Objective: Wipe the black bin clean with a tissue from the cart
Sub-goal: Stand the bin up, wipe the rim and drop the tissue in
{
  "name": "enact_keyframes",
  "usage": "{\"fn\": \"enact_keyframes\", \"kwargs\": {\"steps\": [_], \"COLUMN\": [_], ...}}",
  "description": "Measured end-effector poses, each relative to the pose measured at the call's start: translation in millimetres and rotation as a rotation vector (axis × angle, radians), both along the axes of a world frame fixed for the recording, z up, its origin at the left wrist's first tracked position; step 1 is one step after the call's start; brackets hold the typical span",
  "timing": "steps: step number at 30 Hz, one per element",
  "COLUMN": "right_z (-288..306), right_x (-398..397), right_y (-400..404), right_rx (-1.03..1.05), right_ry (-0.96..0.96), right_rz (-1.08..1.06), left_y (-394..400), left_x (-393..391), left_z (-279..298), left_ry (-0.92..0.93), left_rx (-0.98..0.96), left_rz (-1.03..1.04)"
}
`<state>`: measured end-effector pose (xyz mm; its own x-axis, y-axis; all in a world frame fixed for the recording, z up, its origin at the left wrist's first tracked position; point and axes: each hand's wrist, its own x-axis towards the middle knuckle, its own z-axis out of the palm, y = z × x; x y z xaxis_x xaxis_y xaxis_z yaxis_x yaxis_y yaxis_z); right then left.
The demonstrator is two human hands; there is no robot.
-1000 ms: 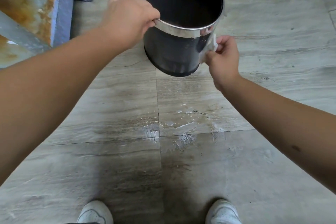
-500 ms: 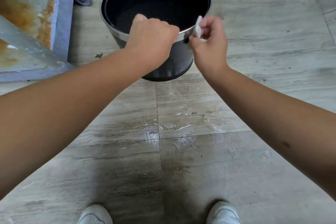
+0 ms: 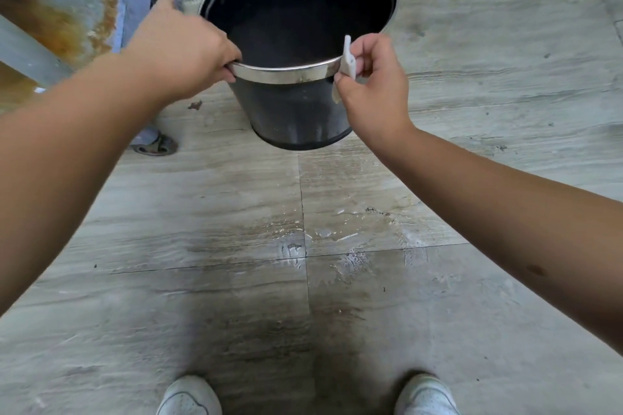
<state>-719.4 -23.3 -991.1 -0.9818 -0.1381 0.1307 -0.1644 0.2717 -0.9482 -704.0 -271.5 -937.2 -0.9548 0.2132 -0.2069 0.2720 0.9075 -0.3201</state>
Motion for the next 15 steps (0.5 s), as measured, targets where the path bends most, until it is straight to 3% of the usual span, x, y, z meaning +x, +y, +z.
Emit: {"fn": "enact_keyframes", "kwargs": {"steps": [3, 9, 12, 15], "right_z": [0, -4, -2, 0], "right_x": [9, 21, 14, 11], "right_y": [-16, -24, -17, -16], "right_rx": [0.052, 0.061, 0.066, 0.086], "right_ry": [0.012, -0.023, -0.036, -0.022], "right_rz": [0.068, 0.049, 0.046, 0.032], "left_y": [29, 101, 67, 16], "left_x": [1, 5, -2, -8], "left_z": [8, -4, 4, 3], "left_ry": [0.008, 0.033, -0.077, -0.071], "left_rx": [-0.048, 0.208, 0.371, 0.262], "left_rz": [0.052, 0.089, -0.030, -0.089]}}
